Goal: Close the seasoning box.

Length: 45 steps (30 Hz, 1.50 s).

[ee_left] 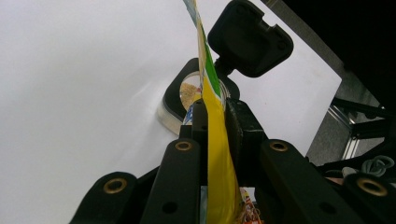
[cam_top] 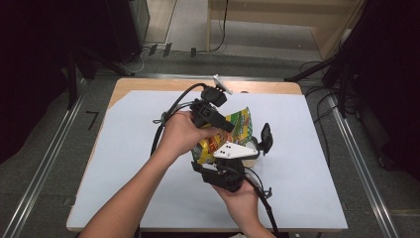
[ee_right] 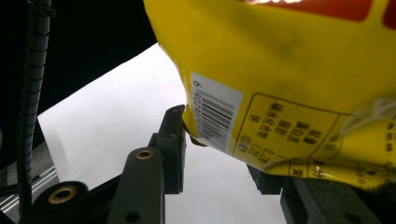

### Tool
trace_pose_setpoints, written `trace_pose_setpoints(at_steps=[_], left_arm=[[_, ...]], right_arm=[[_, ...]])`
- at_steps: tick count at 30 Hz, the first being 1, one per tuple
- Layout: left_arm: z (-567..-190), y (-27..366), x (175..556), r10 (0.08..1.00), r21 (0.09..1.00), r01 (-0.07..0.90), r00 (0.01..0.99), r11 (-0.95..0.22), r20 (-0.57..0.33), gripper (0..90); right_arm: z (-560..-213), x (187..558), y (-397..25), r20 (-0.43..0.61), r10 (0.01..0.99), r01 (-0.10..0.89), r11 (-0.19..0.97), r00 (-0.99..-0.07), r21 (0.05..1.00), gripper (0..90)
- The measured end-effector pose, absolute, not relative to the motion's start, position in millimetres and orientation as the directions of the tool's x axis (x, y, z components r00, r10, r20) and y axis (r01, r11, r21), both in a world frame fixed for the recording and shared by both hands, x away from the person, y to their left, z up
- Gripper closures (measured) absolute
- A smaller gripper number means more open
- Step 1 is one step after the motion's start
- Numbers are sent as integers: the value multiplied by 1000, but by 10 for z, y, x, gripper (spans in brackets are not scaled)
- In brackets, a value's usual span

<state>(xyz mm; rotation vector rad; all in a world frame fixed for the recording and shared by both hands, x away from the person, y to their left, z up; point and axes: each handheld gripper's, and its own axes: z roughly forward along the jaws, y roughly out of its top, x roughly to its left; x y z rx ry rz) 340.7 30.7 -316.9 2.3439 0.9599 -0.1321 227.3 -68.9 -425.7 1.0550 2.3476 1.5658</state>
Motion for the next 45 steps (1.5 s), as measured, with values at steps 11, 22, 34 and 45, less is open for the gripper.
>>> trace_pose_setpoints(at_steps=[11,22,34,45], left_arm=[[-3182,309,3474,607,495,668,733,-555,-308,849],[-3196,221,3496,613,476,660,740,-581,-277,868],[-3181,199,3478,612,475,655,744,-588,-269,868],[-3164,156,3579,618,423,674,733,-606,-283,883]], right_arm=[[-4251,2329,-704,265,607,478,220,-750,850,632],[-4280,2351,-715,289,607,496,202,-740,845,602],[-4276,2352,-727,300,601,503,201,-741,840,659],[-4257,2346,-733,306,598,500,186,-741,846,656]])
